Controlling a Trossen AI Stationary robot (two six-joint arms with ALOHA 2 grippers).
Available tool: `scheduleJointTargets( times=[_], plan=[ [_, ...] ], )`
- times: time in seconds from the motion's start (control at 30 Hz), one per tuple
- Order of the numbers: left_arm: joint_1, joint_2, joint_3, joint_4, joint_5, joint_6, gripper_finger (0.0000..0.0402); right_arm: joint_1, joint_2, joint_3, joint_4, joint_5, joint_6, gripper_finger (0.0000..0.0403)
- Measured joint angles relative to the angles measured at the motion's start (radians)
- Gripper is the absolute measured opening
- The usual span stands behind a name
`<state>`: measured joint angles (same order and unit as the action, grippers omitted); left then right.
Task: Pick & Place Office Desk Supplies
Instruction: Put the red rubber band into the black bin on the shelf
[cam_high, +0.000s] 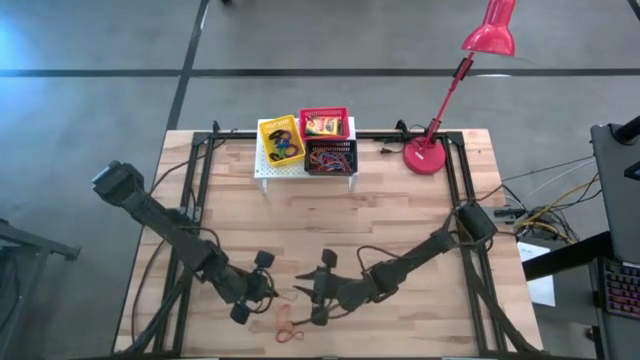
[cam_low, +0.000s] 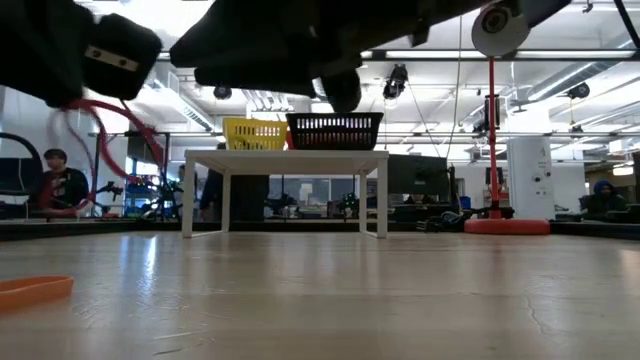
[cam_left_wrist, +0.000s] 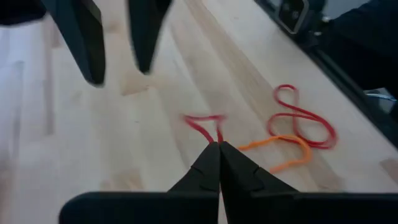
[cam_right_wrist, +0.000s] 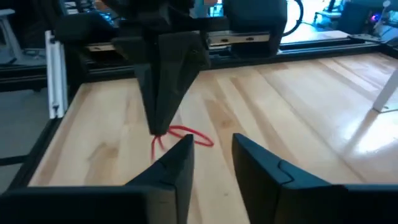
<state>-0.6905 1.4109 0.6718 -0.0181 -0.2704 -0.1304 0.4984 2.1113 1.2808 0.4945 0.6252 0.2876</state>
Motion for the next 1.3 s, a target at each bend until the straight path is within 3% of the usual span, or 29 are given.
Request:
scheduleJointTargets(
  times=[0.3, 0.6, 1.0, 1.3],
  plan=[
    [0.064, 0.000, 0.002, -0.013, -0.003, 0.054, 0.0003, -0.068, 0.001, 0.000, 0.001, -0.214, -0.006, 0.0199],
    [0.097, -0.001, 0.003, -0.016, -0.005, 0.056, 0.0003, -0.083, 0.002, 0.000, -0.028, -0.234, -0.036, 0.0219],
    [0.104, -0.002, 0.003, 0.047, -0.032, 0.053, 0.0003, -0.088, 0.002, 0.000, -0.073, -0.233, -0.094, 0.0166],
    [0.105, -0.002, 0.003, 0.047, -0.033, 0.052, 0.0004, -0.087, 0.002, -0.003, -0.078, -0.233, -0.081, 0.0040]
  ],
)
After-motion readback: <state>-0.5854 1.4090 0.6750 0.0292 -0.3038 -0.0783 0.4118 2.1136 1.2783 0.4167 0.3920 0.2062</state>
